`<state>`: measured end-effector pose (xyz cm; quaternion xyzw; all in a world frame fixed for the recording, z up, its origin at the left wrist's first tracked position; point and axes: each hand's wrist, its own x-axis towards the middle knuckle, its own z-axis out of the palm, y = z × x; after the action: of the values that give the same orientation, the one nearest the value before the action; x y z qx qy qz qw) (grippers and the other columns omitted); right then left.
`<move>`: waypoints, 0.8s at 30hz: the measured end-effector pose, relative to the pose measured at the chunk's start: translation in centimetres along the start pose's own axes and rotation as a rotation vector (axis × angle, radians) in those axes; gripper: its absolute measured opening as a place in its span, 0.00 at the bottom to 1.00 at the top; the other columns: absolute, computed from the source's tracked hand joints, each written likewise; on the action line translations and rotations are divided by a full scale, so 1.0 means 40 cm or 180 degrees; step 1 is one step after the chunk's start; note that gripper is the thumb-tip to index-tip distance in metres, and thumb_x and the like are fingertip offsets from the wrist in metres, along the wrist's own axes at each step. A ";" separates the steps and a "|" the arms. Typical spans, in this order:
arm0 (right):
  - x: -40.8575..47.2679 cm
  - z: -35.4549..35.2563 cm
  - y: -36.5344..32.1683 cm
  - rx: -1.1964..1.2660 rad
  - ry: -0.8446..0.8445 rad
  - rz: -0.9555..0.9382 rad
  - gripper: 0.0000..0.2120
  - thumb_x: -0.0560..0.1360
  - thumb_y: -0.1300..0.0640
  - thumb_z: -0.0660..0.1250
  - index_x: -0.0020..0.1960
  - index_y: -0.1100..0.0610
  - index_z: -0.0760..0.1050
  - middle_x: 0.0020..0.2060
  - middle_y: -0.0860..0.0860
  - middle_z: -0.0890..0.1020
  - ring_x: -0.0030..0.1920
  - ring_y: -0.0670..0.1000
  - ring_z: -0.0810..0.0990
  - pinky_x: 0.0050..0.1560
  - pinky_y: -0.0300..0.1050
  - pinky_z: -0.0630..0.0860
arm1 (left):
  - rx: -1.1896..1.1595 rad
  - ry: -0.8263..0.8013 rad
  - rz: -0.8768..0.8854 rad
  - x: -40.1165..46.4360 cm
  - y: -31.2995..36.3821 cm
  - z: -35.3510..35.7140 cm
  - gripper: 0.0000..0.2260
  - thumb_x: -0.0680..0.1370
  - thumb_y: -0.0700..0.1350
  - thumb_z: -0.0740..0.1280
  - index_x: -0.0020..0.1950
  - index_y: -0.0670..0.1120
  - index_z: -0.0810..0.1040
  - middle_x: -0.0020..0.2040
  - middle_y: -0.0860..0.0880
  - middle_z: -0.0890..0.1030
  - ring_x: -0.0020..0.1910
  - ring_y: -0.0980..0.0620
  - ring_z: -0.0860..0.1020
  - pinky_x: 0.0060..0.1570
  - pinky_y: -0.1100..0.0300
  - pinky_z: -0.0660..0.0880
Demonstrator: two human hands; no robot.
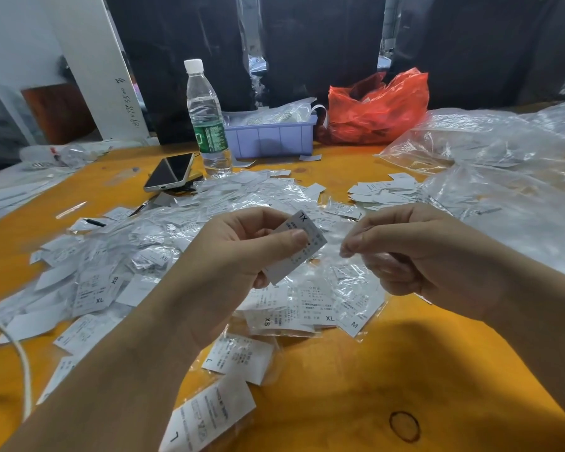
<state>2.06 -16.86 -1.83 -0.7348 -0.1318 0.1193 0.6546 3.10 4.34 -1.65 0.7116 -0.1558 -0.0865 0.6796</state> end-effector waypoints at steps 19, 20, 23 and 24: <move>-0.003 0.016 0.006 0.0122 -0.0071 0.0084 0.06 0.66 0.60 0.72 0.43 0.61 0.82 0.23 0.51 0.69 0.22 0.46 0.63 0.23 0.37 0.60 | 0.0349 0.0045 0.0018 0.002 -0.013 0.018 0.10 0.64 0.50 0.73 0.41 0.48 0.85 0.35 0.50 0.80 0.30 0.61 0.74 0.26 0.70 0.68; -0.003 0.018 0.007 0.0112 -0.0073 0.0067 0.05 0.67 0.60 0.73 0.42 0.60 0.82 0.23 0.51 0.70 0.22 0.46 0.63 0.23 0.37 0.60 | 0.0352 0.0021 0.0021 0.002 -0.013 0.019 0.11 0.64 0.50 0.72 0.42 0.46 0.85 0.34 0.49 0.80 0.30 0.60 0.73 0.26 0.70 0.68; -0.005 0.023 0.007 0.0081 -0.0040 0.0038 0.07 0.69 0.54 0.71 0.42 0.58 0.82 0.25 0.52 0.72 0.23 0.46 0.63 0.23 0.37 0.61 | 0.0368 -0.0080 0.0046 0.002 -0.012 0.022 0.12 0.65 0.49 0.72 0.43 0.43 0.85 0.34 0.49 0.79 0.29 0.61 0.73 0.26 0.70 0.67; -0.005 0.025 0.007 0.0066 -0.0006 0.0024 0.08 0.68 0.52 0.71 0.41 0.57 0.82 0.25 0.52 0.72 0.24 0.46 0.64 0.23 0.37 0.61 | 0.0385 -0.0114 0.0052 0.001 -0.011 0.022 0.11 0.65 0.49 0.72 0.43 0.44 0.85 0.33 0.50 0.80 0.29 0.61 0.73 0.26 0.71 0.67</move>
<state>1.53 -16.04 -2.21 -0.7284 -0.1283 0.1238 0.6616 2.88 3.49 -2.14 0.7484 -0.1787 -0.0841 0.6332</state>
